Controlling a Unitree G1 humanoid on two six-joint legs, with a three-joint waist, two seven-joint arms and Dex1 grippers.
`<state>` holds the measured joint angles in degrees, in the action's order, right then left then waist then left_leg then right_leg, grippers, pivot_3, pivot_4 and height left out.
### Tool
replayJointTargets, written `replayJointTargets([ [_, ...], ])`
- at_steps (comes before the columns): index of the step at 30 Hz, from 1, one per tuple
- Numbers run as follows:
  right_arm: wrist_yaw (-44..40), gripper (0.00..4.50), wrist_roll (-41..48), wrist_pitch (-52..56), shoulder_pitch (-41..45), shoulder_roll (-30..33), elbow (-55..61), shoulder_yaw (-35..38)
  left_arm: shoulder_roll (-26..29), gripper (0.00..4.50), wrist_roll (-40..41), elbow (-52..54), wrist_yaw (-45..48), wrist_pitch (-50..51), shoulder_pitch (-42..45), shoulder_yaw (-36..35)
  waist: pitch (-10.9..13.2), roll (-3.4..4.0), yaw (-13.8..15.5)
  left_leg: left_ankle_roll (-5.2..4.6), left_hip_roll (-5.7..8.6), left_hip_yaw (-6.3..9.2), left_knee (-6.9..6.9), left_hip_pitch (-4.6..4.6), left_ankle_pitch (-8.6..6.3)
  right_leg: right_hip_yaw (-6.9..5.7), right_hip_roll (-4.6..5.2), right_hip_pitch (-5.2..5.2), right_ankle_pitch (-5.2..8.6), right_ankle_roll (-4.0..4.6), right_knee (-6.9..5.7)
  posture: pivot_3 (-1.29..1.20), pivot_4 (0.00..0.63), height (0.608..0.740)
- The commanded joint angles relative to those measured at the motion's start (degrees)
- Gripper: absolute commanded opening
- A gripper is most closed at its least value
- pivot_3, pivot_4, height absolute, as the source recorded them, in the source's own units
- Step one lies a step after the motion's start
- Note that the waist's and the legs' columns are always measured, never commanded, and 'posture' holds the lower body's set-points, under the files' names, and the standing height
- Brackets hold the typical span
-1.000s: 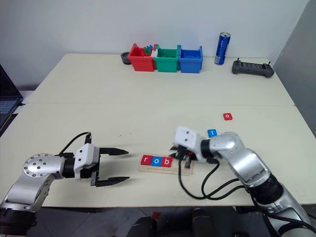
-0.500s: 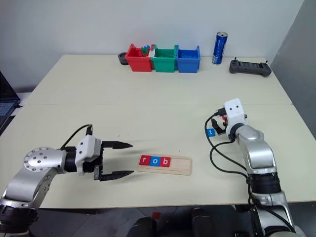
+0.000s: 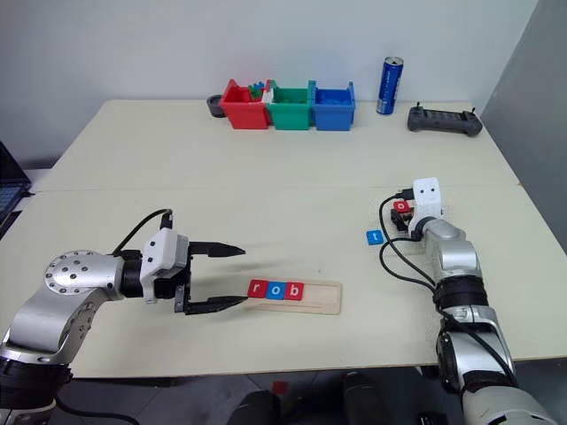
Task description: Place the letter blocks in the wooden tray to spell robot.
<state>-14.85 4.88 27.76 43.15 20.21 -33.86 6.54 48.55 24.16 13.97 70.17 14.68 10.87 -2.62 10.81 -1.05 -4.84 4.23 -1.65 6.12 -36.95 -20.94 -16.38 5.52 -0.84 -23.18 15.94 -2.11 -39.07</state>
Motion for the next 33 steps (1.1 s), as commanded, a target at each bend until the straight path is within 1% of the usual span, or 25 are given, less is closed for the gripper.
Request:
replayJointTargets([
  [1,-0.31,2.16,-0.41,-0.49,-0.03,0.65,-3.60,0.04,-0.15,4.50,0.44,0.67,0.07,-1.71,-1.30,-1.04,-0.01,-0.01,0.01,0.00,0.00,0.00,0.00,0.00,0.00,0.00,0.00,0.00,0.00,0.00,0.00,0.00,0.150,0.740],
  [3,-0.46,1.46,-0.40,-0.72,0.11,0.78,-4.01,-0.09,-0.23,4.50,0.23,-0.16,0.39,-2.68,-1.71,-1.12,-0.02,-0.02,0.07,0.00,0.00,0.01,0.00,0.00,0.00,-0.01,0.00,0.00,0.00,0.00,0.00,0.00,0.150,0.740],
  [5,0.01,1.44,-0.48,0.16,-1.15,1.17,-0.37,-0.13,-0.37,4.50,-0.07,-0.96,0.57,-3.60,-1.81,-0.95,-0.02,-0.03,0.08,0.00,0.00,0.02,-0.01,0.00,0.00,-0.01,0.00,0.00,0.00,-0.01,0.00,0.00,0.150,0.740],
  [7,1.03,1.44,-0.20,3.07,-5.41,1.54,10.54,0.38,-0.70,4.50,-0.19,-1.42,0.43,-4.20,-1.84,-0.66,-0.02,-0.03,0.32,0.00,0.00,0.02,-0.01,-0.02,0.00,-0.01,0.01,0.00,0.00,-0.01,0.01,0.00,0.150,0.740],
  [8,1.86,1.44,0.31,5.99,-8.56,1.46,18.50,1.01,-0.88,4.50,-0.26,-1.51,0.36,-4.47,-2.01,-0.55,-0.02,-0.03,0.44,0.00,0.00,0.08,0.01,-0.05,0.00,-0.05,0.01,0.00,0.00,-0.01,0.01,0.00,0.150,0.740],
  [9,2.47,1.44,0.69,8.17,-10.70,1.36,23.91,1.44,-0.99,4.50,-0.31,-1.56,0.32,-4.65,-2.14,-0.50,-0.01,-0.01,0.56,0.00,0.00,0.09,0.03,-0.09,0.00,-0.06,0.01,-0.04,0.00,-0.01,0.02,0.00,0.150,0.740],
  [11,4.56,1.44,2.43,16.79,-18.45,-0.28,42.54,2.75,-1.16,4.50,-0.33,-1.60,0.39,-5.17,-2.88,-0.53,-0.01,0.01,0.65,0.01,0.00,0.11,0.09,-0.24,0.00,-0.08,0.02,-0.18,0.01,0.00,0.05,0.00,0.150,0.740],
  [13,6.34,1.44,3.83,24.89,-25.75,-2.51,58.43,2.81,-1.17,4.50,-0.27,-1.84,0.63,-5.60,-3.35,-0.57,-0.03,0.09,0.70,0.01,0.00,0.13,0.09,-0.48,0.00,-0.08,0.03,-0.44,0.02,0.00,0.02,0.00,0.150,0.740],
  [14,6.89,1.44,4.15,27.72,-28.02,-3.29,63.25,2.49,-1.14,4.50,-0.23,-1.98,0.75,-5.75,-3.45,-0.61,-0.03,0.10,0.63,0.01,-0.01,0.16,0.04,-0.61,0.00,-0.10,0.02,-0.54,0.02,0.00,-0.02,0.00,0.150,0.740],
  [15,7.89,1.44,4.37,30.95,-31.83,-4.77,69.22,1.22,-1.17,4.50,-0.26,-2.32,0.94,-5.95,-3.33,-0.46,-0.05,0.10,0.57,0.01,-0.01,0.15,0.03,-0.69,0.00,-0.08,0.03,-0.66,0.02,0.00,-0.07,0.00,0.150,0.740],
  [17,9.91,1.44,4.36,35.23,-38.43,-7.59,77.52,-1.82,-1.23,4.50,-0.26,-2.92,1.27,-6.19,-2.88,-0.08,-0.06,0.11,0.56,0.02,-0.02,0.17,-0.02,-0.78,0.00,-0.09,0.01,-0.78,0.01,0.01,-0.18,0.00,0.150,0.740],
  [19,11.67,1.44,4.49,37.82,-43.17,-11.35,81.27,-3.73,-1.33,4.50,-0.20,-3.15,1.49,-6.10,-2.34,0.33,-0.07,0.10,0.60,0.03,0.00,0.15,-0.04,-0.76,0.01,-0.08,0.01,-0.82,0.02,0.00,-0.32,0.00,0.150,0.740],
  [21,12.95,1.44,4.26,37.93,-45.24,-14.55,81.91,-5.20,-1.41,4.50,-0.16,-3.22,1.70,-5.91,-1.79,0.71,-0.06,0.11,0.41,0.04,-0.01,0.09,-0.07,-0.74,0.03,-0.03,-0.01,-0.83,0.04,-0.02,-0.33,0.00,0.150,0.740],
  [24,14.56,1.44,3.31,36.11,-45.79,-16.96,80.37,-6.75,-1.29,4.50,0.08,-3.07,2.14,-5.05,-0.71,1.12,-0.08,0.07,0.22,0.10,-0.01,0.00,-0.12,-0.69,0.08,0.04,-0.01,-0.81,0.12,-0.29,-0.31,0.00,0.150,0.740],
  [29,17.22,1.44,1.95,32.22,-45.31,-20.44,76.06,-6.76,-1.26,4.50,0.04,-3.27,2.49,-4.54,0.49,1.39,-0.09,0.07,0.17,0.14,-0.03,0.03,-0.08,-0.69,0.11,0.02,-0.05,-0.83,0.08,-0.24,-0.32,0.00,0.150,0.740],
  [30,17.69,2.20,2.08,31.75,-45.35,-21.31,75.66,-6.44,-1.28,4.50,0.00,-3.30,2.52,-4.57,0.53,1.41,-0.09,0.07,0.17,0.14,-0.03,0.04,-0.08,-0.69,0.11,0.02,-0.05,-0.83,0.05,-0.18,-0.32,0.00,0.150,0.740],
  [32,18.33,2.81,2.36,30.53,-45.01,-22.83,75.29,-6.07,-1.31,4.50,-0.11,-3.35,2.57,-4.85,0.34,1.36,-0.09,0.07,0.17,0.14,-0.03,0.04,-0.06,-0.69,0.11,0.01,-0.05,-0.83,0.00,-0.09,-0.32,0.00,0.150,0.740],
  [33,18.52,3.25,2.46,29.80,-44.55,-23.34,75.40,-5.93,-1.30,4.50,-0.20,-3.40,2.63,-5.10,0.09,1.29,-0.09,0.07,0.17,0.14,-0.03,0.05,-0.06,-0.70,0.11,0.02,-0.05,-0.83,0.00,-0.09,-0.32,0.00,0.150,0.740],
])
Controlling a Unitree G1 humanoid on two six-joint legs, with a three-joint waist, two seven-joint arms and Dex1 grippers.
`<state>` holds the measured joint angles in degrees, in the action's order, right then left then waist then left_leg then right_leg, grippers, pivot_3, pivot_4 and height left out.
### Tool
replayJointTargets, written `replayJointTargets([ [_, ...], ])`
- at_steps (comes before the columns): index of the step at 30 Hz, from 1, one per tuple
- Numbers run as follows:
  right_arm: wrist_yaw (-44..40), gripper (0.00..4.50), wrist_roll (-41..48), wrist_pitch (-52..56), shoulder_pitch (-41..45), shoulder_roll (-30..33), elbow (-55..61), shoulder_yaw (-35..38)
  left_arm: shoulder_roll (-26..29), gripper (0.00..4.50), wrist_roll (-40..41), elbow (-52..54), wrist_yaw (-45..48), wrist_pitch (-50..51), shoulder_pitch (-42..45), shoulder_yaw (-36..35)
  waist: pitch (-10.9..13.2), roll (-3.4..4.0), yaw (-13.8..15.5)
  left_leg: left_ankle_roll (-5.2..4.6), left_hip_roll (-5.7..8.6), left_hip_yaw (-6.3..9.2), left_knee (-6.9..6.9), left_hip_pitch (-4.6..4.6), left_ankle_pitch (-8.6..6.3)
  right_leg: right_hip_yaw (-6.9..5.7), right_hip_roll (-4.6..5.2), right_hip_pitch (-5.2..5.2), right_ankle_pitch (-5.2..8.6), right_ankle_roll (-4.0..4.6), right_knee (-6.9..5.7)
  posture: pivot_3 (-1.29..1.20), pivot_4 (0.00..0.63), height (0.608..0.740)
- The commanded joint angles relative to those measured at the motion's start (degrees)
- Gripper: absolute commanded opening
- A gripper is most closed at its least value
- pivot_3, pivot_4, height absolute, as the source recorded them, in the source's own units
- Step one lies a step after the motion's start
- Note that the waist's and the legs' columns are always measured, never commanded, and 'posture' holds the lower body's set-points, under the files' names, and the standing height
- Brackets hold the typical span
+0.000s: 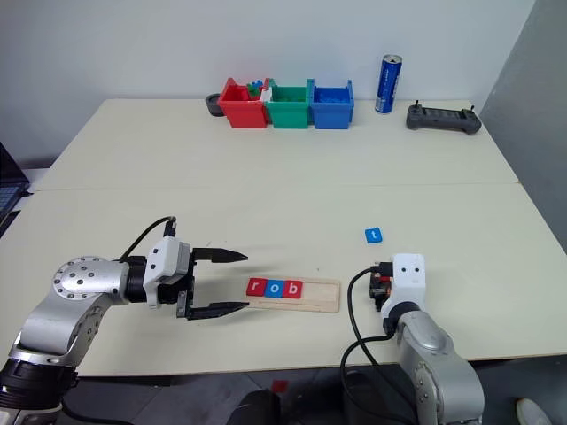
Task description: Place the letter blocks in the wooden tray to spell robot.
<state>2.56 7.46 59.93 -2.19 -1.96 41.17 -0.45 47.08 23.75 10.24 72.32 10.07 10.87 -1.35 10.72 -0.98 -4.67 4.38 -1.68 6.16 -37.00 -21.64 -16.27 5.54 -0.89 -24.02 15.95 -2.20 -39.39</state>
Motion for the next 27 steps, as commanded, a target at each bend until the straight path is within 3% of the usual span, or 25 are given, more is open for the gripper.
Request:
replayJointTargets([
  [1,1.13,3.57,-0.04,-2.84,1.23,-1.38,0.61,1.20,0.18,4.50,0.12,0.26,0.52,-0.76,-0.19,-0.09,0.00,0.00,0.00,0.00,0.00,0.00,0.00,-0.01,0.00,-0.01,0.00,0.00,0.00,0.00,0.00,0.00,0.150,0.740],
  [4,0.61,4.48,0.38,-2.46,3.12,-0.48,2.21,2.73,0.20,4.50,-0.17,-0.13,0.70,-1.49,-0.69,-0.35,0.00,0.00,-0.01,0.00,0.01,0.00,-0.01,-0.02,0.00,-0.01,0.02,-0.01,0.00,0.00,0.01,0.00,0.150,0.740],
  [8,-8.74,4.48,4.65,-0.90,7.76,9.63,2.92,5.62,0.06,4.50,-0.64,-0.80,0.54,-2.58,-1.09,-0.71,0.00,0.00,-0.02,0.00,0.02,-0.01,-0.02,-0.03,0.00,-0.01,0.02,-0.01,-0.01,0.02,0.02,0.00,0.150,0.740],
  [13,-36.13,4.48,13.22,-7.70,10.34,33.73,-3.93,4.69,-0.26,4.50,-0.91,-1.79,0.40,-3.49,-0.97,-0.54,0.01,0.01,0.02,-0.03,0.02,0.03,-0.01,-0.03,-0.01,-0.06,0.01,0.05,-0.03,0.05,0.12,0.00,0.150,0.740],
  [17,-50.46,4.48,10.84,-20.54,10.61,46.02,-13.43,-0.26,-0.35,4.50,-1.01,-2.01,0.33,-3.44,-0.55,-0.41,0.01,-0.01,0.04,-0.07,0.01,0.02,-0.02,-0.01,-0.03,-0.07,-0.01,0.15,-0.05,0.07,0.28,0.00,0.150,0.740],
  [20,-55.21,4.48,8.43,-28.14,12.75,48.90,-20.74,-3.47,-0.57,4.50,-1.02,-1.19,-0.20,-2.97,-0.63,-0.28,0.02,-0.03,0.06,-0.09,0.02,0.00,-0.05,0.05,-0.04,-0.06,0.02,0.29,-0.06,0.05,0.36,0.00,0.150,0.740],
  [27,-59.91,4.48,5.20,-35.22,19.11,48.28,-32.96,-7.89,-0.82,4.50,-0.93,0.32,-1.03,-2.03,-0.99,-0.02,0.03,-0.04,0.06,-0.08,0.02,0.00,-0.07,0.10,-0.04,-0.04,0.02,0.32,-0.09,0.05,0.32,0.00,0.150,0.740],
])
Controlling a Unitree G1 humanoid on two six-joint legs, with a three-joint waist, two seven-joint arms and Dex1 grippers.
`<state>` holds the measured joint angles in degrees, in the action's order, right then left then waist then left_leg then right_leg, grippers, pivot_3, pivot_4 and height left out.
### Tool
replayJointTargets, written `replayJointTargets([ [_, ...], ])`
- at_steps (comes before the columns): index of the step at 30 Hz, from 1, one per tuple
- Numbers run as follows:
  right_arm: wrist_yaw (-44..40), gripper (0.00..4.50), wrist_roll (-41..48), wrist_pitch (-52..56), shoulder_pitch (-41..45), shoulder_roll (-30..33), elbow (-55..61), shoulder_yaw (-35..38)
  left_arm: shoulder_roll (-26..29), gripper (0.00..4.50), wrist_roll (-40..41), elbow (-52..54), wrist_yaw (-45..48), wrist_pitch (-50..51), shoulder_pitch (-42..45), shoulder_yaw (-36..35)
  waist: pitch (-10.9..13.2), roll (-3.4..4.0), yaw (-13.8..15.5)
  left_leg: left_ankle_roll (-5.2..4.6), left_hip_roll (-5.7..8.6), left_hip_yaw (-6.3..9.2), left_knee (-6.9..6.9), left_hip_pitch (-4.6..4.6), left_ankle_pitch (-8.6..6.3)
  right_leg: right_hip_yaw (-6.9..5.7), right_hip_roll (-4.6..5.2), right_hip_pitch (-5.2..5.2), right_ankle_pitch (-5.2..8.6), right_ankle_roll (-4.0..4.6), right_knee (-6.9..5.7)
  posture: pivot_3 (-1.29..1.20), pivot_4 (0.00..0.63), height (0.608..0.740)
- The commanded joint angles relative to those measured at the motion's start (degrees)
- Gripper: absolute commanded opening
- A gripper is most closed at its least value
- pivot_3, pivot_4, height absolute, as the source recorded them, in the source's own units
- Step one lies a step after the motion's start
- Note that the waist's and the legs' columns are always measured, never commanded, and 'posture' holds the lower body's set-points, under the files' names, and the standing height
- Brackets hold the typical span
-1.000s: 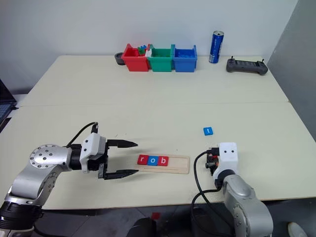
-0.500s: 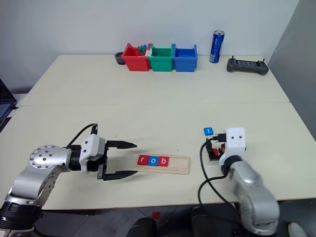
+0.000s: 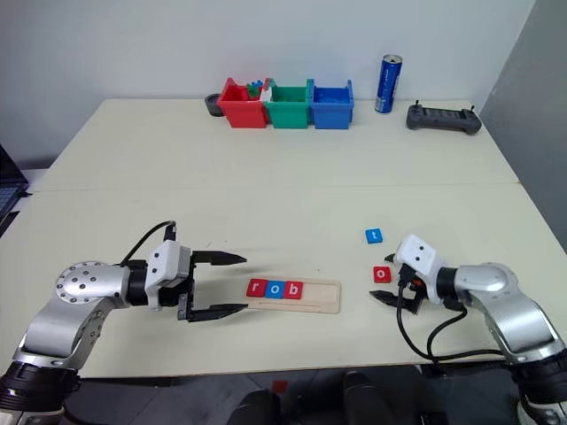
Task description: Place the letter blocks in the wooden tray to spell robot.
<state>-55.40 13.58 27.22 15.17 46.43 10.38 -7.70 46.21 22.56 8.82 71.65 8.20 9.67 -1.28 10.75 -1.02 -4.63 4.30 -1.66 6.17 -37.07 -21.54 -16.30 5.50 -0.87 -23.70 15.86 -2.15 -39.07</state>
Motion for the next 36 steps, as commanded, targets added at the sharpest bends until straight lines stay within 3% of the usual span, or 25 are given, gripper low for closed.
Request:
replayJointTargets([
  [1,-2.64,4.48,-0.86,-2.40,2.36,-0.20,-3.21,-1.02,0.03,4.50,0.23,1.64,-0.34,-0.19,0.24,-0.09,0.00,0.00,0.02,0.00,0.00,0.01,0.00,0.00,0.00,-0.01,0.00,0.00,0.00,0.00,0.00,0.00,0.150,0.740],
  [2,-3.44,4.48,-0.89,-2.24,2.90,-0.14,-4.08,-1.42,0.03,4.50,0.19,1.39,-0.27,-0.30,0.31,-0.11,0.00,0.00,0.03,0.00,0.00,0.01,0.00,0.00,0.00,-0.01,0.00,0.00,0.00,0.00,0.00,0.00,0.150,0.740],
  [5,-5.99,3.89,-0.32,-1.05,4.57,-0.27,-6.60,-2.29,0.10,4.50,-0.25,-0.64,0.54,-2.03,-0.06,-0.43,0.00,0.00,0.03,0.00,0.00,0.02,0.00,0.01,0.00,-0.01,0.01,0.01,-0.01,0.01,0.00,0.00,0.150,0.740],
  [12,-8.37,1.43,0.50,-0.41,6.45,-0.94,-6.75,-2.25,0.20,4.50,-0.84,-4.80,2.13,-6.64,-1.59,-1.21,0.00,0.00,0.03,0.00,0.00,0.02,0.02,0.18,0.00,-0.02,0.01,0.17,0.00,0.01,-0.01,0.00,0.150,0.740],
  [17,-9.06,1.44,3.73,4.36,7.42,-0.96,3.74,-1.85,0.40,4.50,-1.06,-7.66,3.04,-9.95,-2.86,-1.97,0.01,0.02,0.01,0.00,-0.01,0.02,0.02,0.18,0.00,-0.03,0.01,0.16,0.00,0.01,-0.03,0.00,0.150,0.740],
  [22,-5.90,1.44,1.30,10.55,9.71,-3.01,12.73,-8.55,0.57,4.50,-1.32,-8.65,2.96,-11.03,-2.95,-1.92,0.00,0.01,0.06,0.00,-0.01,0.08,0.01,0.19,0.00,-0.08,0.01,0.19,0.00,0.01,-0.03,0.00,0.150,0.740],
  [29,1.03,1.44,-3.80,16.41,15.29,-10.88,11.52,-17.43,0.68,4.50,-1.14,-6.19,1.77,-8.46,-1.34,-1.24,0.00,0.01,0.02,0.01,0.00,0.08,0.00,0.19,0.00,-0.08,0.01,0.19,0.00,0.01,-0.03,0.00,0.150,0.740],
  [36,0.61,1.44,-5.25,17.08,16.54,-11.38,11.38,-20.25,1.17,4.50,-0.24,-0.21,-0.31,-2.55,-0.31,-1.27,0.00,0.01,0.32,0.01,0.04,0.13,0.01,0.14,0.00,-0.15,0.07,0.18,0.00,0.01,0.00,0.00,0.150,0.740],
])
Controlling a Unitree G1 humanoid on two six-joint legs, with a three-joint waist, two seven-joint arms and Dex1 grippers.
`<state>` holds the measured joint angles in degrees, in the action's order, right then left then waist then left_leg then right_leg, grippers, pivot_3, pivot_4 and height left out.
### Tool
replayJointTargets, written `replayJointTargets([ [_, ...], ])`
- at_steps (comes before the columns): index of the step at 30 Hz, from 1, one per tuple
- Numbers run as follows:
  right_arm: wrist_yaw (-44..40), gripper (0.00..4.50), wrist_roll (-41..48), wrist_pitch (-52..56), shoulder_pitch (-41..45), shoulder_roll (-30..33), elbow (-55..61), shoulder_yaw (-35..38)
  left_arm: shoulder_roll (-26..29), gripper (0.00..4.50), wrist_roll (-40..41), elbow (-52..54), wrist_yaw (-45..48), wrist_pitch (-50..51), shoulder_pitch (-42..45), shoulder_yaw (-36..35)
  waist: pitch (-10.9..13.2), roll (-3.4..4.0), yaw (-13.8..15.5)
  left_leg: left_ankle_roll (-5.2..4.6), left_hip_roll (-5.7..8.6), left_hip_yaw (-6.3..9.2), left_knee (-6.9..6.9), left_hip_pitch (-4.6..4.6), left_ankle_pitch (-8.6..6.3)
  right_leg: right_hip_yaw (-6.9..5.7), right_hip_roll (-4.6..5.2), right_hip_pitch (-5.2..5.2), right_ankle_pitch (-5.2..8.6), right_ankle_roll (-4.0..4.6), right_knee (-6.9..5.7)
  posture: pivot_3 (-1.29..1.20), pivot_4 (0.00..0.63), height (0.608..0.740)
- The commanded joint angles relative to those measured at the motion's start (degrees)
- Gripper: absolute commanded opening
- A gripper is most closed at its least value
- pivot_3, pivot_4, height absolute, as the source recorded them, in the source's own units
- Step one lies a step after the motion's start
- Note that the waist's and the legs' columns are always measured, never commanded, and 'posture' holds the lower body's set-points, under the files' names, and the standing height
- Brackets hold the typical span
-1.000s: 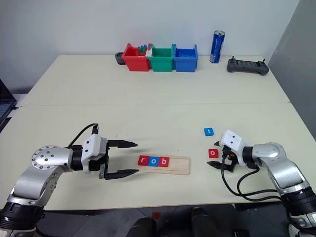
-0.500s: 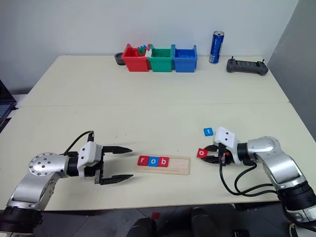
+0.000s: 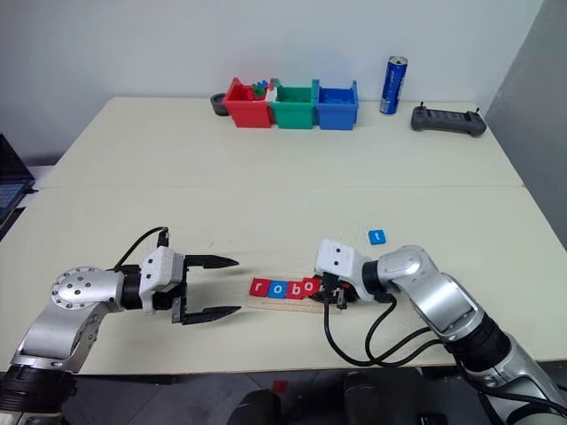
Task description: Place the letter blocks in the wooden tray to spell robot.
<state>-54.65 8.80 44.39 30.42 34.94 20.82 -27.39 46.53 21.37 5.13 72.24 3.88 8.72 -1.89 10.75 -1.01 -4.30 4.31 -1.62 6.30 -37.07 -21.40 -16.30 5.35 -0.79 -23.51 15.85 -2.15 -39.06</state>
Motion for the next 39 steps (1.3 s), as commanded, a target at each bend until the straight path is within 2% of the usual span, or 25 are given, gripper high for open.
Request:
replayJointTargets([
  [1,-0.30,1.44,-0.72,-0.16,1.30,0.20,0.94,-0.90,0.88,4.50,1.04,4.18,-1.18,2.48,0.73,-0.67,0.00,0.00,-0.02,0.00,0.00,0.00,0.00,0.01,0.00,-0.01,0.00,0.00,0.00,0.00,0.00,0.00,0.150,0.740],
  [18,-0.89,1.44,-2.81,-1.26,1.58,-0.21,-0.77,-2.11,0.29,4.50,0.81,7.14,-2.37,6.86,1.98,-0.30,0.00,0.00,-0.04,0.00,-0.02,0.02,0.00,0.03,0.00,-0.03,-0.02,0.00,0.00,0.00,-0.03,0.00,0.150,0.740],
  [26,-0.73,4.24,-2.35,-0.48,2.23,-1.07,-0.57,-1.33,-0.23,4.50,-0.07,2.94,-0.82,2.53,0.62,-0.58,0.00,0.00,-0.04,0.00,-0.02,0.02,0.00,0.03,0.00,-0.03,-0.02,0.00,0.00,0.00,-0.03,0.00,0.150,0.740],
  [27,-0.83,4.47,-1.92,0.08,2.46,-1.06,-0.02,-0.79,-0.26,4.50,-0.14,2.24,-0.56,1.71,0.36,-0.63,0.00,0.00,-0.04,0.00,-0.02,0.02,0.01,0.03,0.00,-0.03,-0.02,0.00,0.00,0.00,-0.03,0.00,0.150,0.740],
  [32,-1.67,4.47,1.21,3.23,2.75,0.35,4.34,2.20,-0.28,4.50,-0.35,-0.34,0.31,-1.39,-0.60,-0.74,0.00,0.00,-0.02,0.00,-0.02,0.03,0.01,0.02,0.00,-0.04,-0.02,0.00,0.00,0.01,-0.03,0.00,0.150,0.740],
  [37,-1.70,4.47,1.82,3.11,-0.88,4.02,8.08,2.54,-0.07,4.50,-0.33,-1.16,0.33,-2.49,-1.07,-0.73,0.00,0.00,0.09,0.00,-0.02,0.05,0.01,0.00,0.00,-0.07,-0.01,0.00,0.00,0.01,0.00,0.00,0.150,0.740],
  [39,-1.07,4.12,0.92,2.31,-1.86,5.06,8.04,2.02,0.06,4.50,-0.34,-1.23,0.30,-2.54,-1.20,-0.78,0.00,0.00,0.11,0.00,-0.02,0.04,0.01,0.00,0.00,-0.06,-0.01,0.00,0.00,0.00,0.00,0.00,0.150,0.740],
])
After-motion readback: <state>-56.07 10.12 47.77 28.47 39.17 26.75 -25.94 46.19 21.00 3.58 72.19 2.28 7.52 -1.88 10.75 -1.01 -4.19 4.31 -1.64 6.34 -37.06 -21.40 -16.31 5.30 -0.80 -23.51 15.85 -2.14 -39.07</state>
